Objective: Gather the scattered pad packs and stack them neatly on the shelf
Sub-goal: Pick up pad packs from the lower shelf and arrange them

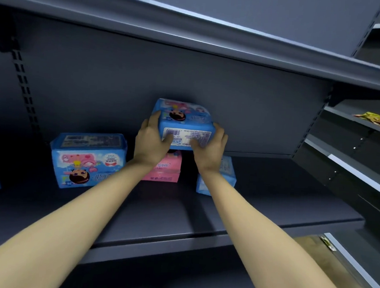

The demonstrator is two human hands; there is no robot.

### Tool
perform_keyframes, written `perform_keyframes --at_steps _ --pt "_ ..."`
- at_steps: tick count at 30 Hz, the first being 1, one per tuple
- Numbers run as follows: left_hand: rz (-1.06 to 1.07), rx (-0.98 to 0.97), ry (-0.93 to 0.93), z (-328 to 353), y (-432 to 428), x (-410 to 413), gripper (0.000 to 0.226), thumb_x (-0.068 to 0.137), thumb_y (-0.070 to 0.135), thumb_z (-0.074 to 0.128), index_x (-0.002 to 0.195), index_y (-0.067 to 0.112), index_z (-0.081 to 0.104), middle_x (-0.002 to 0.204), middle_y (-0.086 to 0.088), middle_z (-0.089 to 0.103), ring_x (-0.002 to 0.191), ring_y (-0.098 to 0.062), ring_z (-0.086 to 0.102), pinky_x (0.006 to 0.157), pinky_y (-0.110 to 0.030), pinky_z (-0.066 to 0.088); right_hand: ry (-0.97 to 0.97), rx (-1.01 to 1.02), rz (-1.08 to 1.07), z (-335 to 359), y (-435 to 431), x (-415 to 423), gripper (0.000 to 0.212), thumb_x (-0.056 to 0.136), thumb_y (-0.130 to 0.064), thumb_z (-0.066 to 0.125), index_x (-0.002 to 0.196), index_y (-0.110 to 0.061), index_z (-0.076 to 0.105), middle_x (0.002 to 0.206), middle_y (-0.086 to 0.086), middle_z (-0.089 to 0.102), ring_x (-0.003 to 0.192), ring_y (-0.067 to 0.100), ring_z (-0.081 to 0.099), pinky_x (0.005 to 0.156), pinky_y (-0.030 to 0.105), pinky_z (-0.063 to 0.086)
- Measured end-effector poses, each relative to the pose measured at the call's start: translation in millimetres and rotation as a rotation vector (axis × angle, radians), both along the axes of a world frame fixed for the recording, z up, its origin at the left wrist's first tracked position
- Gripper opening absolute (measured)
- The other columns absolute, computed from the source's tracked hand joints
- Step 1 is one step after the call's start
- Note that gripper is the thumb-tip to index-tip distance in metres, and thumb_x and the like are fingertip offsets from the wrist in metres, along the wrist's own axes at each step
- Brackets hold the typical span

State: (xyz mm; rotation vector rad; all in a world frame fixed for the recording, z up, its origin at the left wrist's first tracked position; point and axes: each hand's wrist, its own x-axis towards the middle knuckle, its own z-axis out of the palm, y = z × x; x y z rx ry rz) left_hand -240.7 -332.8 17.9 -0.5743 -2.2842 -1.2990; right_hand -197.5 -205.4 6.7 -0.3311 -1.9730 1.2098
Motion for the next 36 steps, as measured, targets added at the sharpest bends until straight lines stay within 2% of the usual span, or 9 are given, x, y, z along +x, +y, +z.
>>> perform_keyframes --at_steps 4,7,12,14,17,22,24,30,36 --pt "-0.113 0.052 0.050 4 31 18 0.058 0.087 0.008 0.058 0.141 0.004 0.036 0.136 -0.020 0.046 0.122 -0.032 0.048 0.096 -0.022 0.032 0.104 0.001 -0.174 0 26 21 0.064 0.080 0.001 0.068 0.137 -0.002 0.038 0.133 0.016 0.040 0.121 0.024 0.044 0.083 0.005 0.027" --pt "-0.194 0.048 0.041 3 58 31 0.057 0.088 0.008 0.056 0.142 0.005 0.035 0.138 -0.017 0.045 0.125 -0.030 0.046 0.100 -0.027 0.034 0.089 -0.013 -0.259 -3 46 43 0.063 0.083 -0.002 0.066 0.139 -0.007 0.036 0.134 0.013 0.039 0.118 0.022 0.047 0.081 0.008 0.030" --pt "-0.367 -0.037 -0.006 0 104 52 0.060 0.090 0.012 0.055 0.145 0.009 0.030 0.149 -0.009 0.036 0.135 -0.022 0.037 0.105 -0.019 0.026 0.054 0.007 -0.423 -15 81 77 0.060 0.086 -0.003 0.062 0.140 -0.012 0.039 0.130 0.015 0.039 0.114 0.030 0.051 0.083 0.024 0.040" --pt "-0.434 -0.060 -0.047 -2 120 61 0.063 0.090 0.013 0.055 0.146 0.012 0.027 0.151 -0.005 0.033 0.136 -0.020 0.035 0.104 -0.017 0.025 0.036 0.012 -0.461 -21 93 91 0.059 0.086 -0.003 0.061 0.140 -0.012 0.039 0.130 0.015 0.038 0.112 0.029 0.050 0.083 0.024 0.039" --pt "-0.520 -0.105 -0.107 -8 142 73 0.067 0.090 0.013 0.055 0.148 0.015 0.022 0.151 -0.003 0.033 0.133 -0.020 0.039 0.103 -0.021 0.030 -0.005 -0.008 -0.511 -27 108 110 0.058 0.087 -0.003 0.059 0.141 -0.013 0.038 0.131 0.013 0.036 0.112 0.027 0.049 0.082 0.020 0.034" --pt "-0.650 -0.196 -0.210 -22 167 81 0.071 0.086 0.011 0.053 0.149 0.019 0.021 0.145 -0.001 0.042 0.126 -0.021 0.047 0.100 -0.031 0.042 -0.143 -0.002 -0.607 -35 125 134 0.057 0.088 -0.010 0.059 0.140 -0.017 0.037 0.131 0.009 0.037 0.106 0.026 0.052 0.083 0.028 0.037" --pt "-0.662 -0.266 -0.245 -26 172 82 0.072 0.085 0.010 0.054 0.148 0.020 0.021 0.142 0.000 0.044 0.123 -0.022 0.049 0.097 -0.028 0.042 -0.197 -0.002 -0.614 -39 130 141 0.054 0.089 -0.010 0.059 0.139 -0.018 0.039 0.129 0.008 0.038 0.103 0.026 0.052 0.083 0.030 0.037" --pt "-0.599 -0.484 -0.228 -27 179 80 0.067 0.087 0.016 0.056 0.146 0.011 0.023 0.142 -0.011 0.043 0.123 -0.030 0.047 0.101 -0.037 0.042 -0.321 -0.001 -0.611 -51 137 144 0.047 0.087 -0.012 0.063 0.130 -0.014 0.043 0.122 0.009 0.038 0.095 0.025 0.052 0.081 0.029 0.038" --pt "-0.562 -0.555 -0.158 -23 178 78 0.055 0.091 0.014 0.053 0.141 0.009 0.033 0.138 -0.014 0.046 0.124 -0.030 0.046 0.099 -0.034 0.041 -0.375 0.056 -0.638 -54 130 127 0.042 0.086 -0.003 0.055 0.127 -0.010 0.047 0.127 0.011 0.037 0.106 0.033 0.051 0.088 0.039 0.045"
